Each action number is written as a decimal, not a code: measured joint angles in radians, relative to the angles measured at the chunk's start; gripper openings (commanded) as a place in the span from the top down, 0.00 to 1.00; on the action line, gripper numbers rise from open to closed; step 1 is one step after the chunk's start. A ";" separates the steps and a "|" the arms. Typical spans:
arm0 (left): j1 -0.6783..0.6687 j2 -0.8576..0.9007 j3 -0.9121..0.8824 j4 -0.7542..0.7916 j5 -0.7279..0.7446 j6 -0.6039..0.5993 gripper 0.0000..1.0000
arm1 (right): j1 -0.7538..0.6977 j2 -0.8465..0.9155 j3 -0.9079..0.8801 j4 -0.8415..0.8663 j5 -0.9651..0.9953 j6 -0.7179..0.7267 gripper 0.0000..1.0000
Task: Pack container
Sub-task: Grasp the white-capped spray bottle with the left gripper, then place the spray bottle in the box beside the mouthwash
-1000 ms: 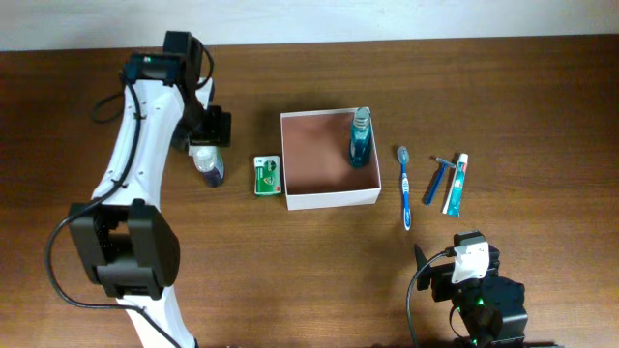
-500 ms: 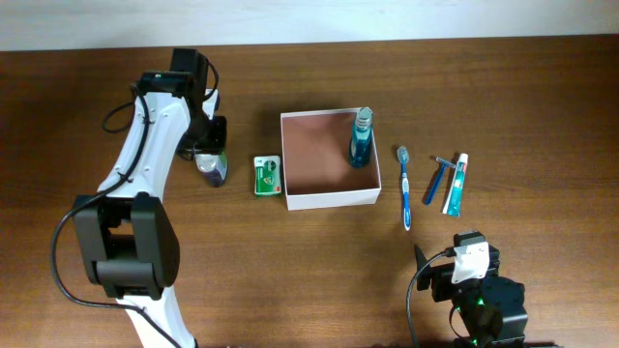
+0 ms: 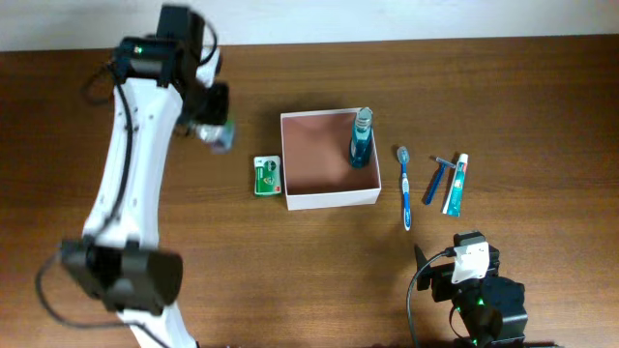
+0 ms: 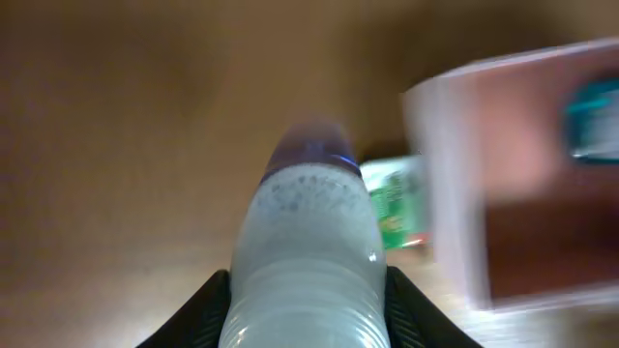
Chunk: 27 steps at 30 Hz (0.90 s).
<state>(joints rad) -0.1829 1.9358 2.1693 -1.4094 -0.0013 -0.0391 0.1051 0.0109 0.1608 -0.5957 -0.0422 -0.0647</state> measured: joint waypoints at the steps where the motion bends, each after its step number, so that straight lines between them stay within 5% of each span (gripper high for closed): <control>1: -0.045 -0.040 0.027 0.002 0.006 -0.004 0.82 | 0.000 0.000 0.000 0.000 0.000 0.000 0.01; 8: -0.263 -0.116 0.038 0.058 0.060 -0.060 0.82 | 0.000 0.000 0.000 0.000 0.000 0.000 0.01; 21: -0.343 0.262 -0.043 0.247 0.054 -0.138 0.73 | 0.000 0.000 0.000 0.000 0.000 0.000 0.01; 27: -0.368 0.307 -0.045 0.328 0.054 -0.115 0.27 | 0.000 0.000 0.000 0.000 0.000 0.000 0.01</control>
<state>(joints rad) -0.5510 2.2425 2.1242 -1.0817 0.0528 -0.1543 0.1051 0.0109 0.1608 -0.5957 -0.0422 -0.0650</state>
